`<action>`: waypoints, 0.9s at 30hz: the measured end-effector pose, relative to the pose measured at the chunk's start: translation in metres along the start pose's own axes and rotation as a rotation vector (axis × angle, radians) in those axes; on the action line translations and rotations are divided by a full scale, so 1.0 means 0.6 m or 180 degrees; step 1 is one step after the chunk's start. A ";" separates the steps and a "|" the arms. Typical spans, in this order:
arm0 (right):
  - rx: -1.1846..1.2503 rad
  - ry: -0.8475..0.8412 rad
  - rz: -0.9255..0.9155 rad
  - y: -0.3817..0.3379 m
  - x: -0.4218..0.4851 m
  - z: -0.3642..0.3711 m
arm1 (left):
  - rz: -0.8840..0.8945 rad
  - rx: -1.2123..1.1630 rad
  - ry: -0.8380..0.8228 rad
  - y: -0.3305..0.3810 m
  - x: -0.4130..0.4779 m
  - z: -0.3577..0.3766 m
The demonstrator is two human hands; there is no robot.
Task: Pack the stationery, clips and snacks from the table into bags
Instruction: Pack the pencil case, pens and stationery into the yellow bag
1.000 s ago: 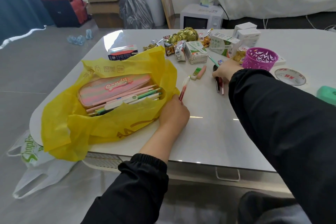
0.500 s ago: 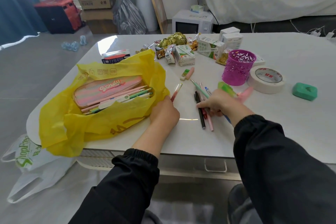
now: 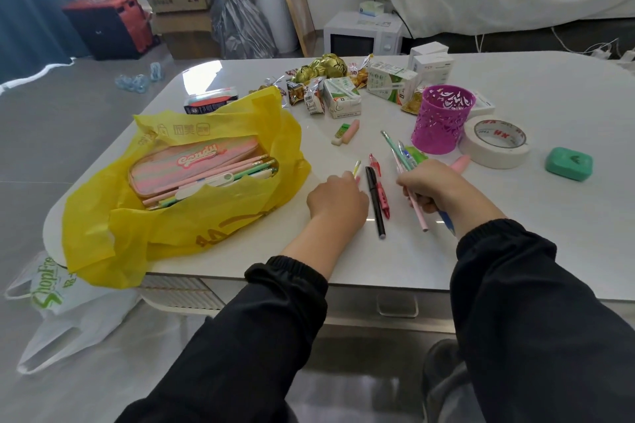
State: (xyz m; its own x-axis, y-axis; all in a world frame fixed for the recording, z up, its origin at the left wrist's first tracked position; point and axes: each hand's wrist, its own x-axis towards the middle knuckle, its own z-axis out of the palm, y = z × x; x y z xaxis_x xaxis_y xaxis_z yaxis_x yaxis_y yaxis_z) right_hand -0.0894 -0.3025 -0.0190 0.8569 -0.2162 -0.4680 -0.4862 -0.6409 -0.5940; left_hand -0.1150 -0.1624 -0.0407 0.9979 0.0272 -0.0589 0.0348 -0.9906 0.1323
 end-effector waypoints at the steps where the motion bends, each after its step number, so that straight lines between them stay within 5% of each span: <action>1: 0.0003 0.0002 0.0024 -0.002 0.000 0.000 | -0.0004 -0.0027 0.0013 0.005 0.002 -0.001; 17: 0.0386 0.0092 0.0049 -0.003 0.005 0.013 | -0.0388 -0.0259 -0.0478 0.006 0.035 -0.011; 21: 0.0930 -0.0456 0.0152 -0.010 -0.004 0.021 | -0.0362 0.0086 -0.0656 -0.022 0.034 -0.020; 27: 0.1405 -0.0315 -0.0527 -0.028 -0.040 0.039 | -0.0262 0.0171 -0.0801 -0.049 0.016 -0.032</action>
State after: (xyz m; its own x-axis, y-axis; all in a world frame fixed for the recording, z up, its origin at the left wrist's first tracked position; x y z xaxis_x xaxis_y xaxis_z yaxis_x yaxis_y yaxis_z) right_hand -0.1057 -0.2696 -0.0133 0.9189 -0.0526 -0.3910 -0.3893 -0.2823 -0.8768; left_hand -0.1053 -0.1301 -0.0262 0.9466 0.0804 -0.3122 0.1056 -0.9923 0.0645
